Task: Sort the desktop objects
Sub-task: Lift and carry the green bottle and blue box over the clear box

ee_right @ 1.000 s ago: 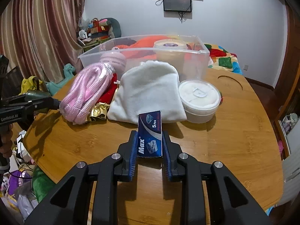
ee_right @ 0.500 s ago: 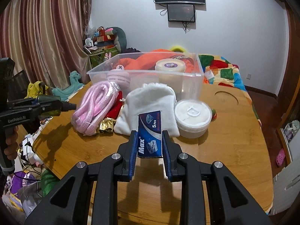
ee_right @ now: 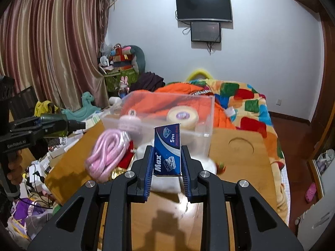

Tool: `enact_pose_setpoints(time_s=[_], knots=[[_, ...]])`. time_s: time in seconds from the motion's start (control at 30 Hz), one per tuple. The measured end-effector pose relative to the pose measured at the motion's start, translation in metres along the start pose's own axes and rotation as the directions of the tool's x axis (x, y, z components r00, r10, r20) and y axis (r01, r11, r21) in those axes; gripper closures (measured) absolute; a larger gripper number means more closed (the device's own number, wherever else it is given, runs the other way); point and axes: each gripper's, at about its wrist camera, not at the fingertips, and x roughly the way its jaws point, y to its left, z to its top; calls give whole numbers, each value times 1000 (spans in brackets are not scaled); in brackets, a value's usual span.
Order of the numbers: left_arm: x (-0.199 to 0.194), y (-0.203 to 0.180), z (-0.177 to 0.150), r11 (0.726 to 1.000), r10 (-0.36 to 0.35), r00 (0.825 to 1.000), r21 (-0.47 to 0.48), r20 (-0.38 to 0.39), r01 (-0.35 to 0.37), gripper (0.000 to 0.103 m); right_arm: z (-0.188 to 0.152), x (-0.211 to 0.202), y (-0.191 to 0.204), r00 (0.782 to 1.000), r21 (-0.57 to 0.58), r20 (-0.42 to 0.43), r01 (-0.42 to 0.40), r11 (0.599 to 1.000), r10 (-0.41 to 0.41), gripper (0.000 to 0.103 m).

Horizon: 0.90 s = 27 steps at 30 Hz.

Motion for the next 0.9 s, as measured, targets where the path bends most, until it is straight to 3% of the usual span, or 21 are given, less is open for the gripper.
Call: enact_pose_setpoints(time_s=[0.3,0.9], knots=[[15,2,33,1000,-20,999,-15,32,21,62,27,13,-11,1000,15,9,-24,1000,24,81],[89,21,75,999,-14,1000,-35,-5,14,62,73,107,14,990,12,-76,-120,993,120,81]])
